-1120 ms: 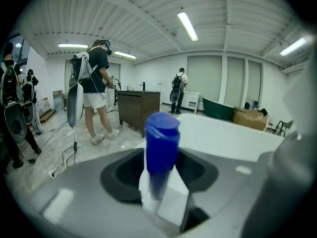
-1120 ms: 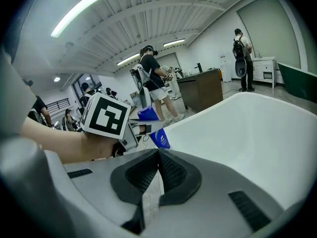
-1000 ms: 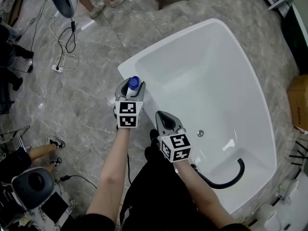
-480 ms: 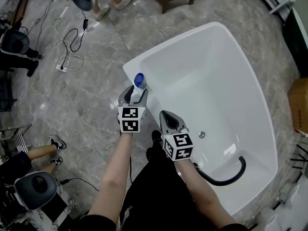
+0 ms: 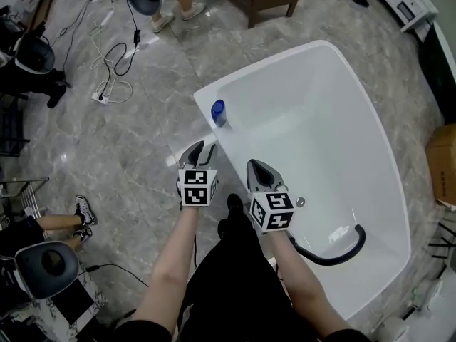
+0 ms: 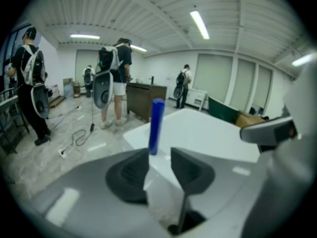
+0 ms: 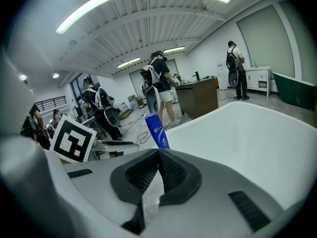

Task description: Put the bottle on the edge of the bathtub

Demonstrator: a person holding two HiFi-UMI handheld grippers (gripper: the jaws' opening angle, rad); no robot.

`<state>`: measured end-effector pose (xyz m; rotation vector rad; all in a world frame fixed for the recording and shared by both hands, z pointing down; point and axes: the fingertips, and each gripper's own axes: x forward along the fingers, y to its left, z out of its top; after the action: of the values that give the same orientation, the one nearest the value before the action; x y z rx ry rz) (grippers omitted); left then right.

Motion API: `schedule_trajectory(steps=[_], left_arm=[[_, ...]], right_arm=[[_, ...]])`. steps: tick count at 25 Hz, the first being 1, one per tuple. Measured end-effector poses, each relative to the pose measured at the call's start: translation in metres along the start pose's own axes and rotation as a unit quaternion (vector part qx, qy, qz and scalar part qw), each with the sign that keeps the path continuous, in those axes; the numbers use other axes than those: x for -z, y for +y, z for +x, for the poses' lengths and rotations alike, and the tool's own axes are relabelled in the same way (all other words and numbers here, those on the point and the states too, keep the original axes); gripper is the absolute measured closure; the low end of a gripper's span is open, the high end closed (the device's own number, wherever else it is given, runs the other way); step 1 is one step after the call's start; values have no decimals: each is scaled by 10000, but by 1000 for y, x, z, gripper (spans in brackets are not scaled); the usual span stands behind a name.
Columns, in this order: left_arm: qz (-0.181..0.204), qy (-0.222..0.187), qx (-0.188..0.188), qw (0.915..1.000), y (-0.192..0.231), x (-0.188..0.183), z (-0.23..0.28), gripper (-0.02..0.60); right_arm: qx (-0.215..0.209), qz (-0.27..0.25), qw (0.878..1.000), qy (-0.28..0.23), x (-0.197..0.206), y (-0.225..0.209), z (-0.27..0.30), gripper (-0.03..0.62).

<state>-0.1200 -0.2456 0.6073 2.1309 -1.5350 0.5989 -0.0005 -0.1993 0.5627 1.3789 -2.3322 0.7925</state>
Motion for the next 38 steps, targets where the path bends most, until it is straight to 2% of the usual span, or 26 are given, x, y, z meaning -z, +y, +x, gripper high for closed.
schedule_trajectory(steps=[13, 24, 38], left_arm=[[-121, -97, -195, 9997, 3, 17, -72, 505], [-139, -191, -271, 9994, -12, 42, -134, 534], [-186, -527, -333, 9979, -18, 39, -194, 568]], right_arm=[[-88, -273, 9994, -172, 7, 32, -37, 591], [-165, -431, 9985, -284, 28, 54, -80, 591], [-236, -569, 9976, -319, 38, 71, -110, 591]])
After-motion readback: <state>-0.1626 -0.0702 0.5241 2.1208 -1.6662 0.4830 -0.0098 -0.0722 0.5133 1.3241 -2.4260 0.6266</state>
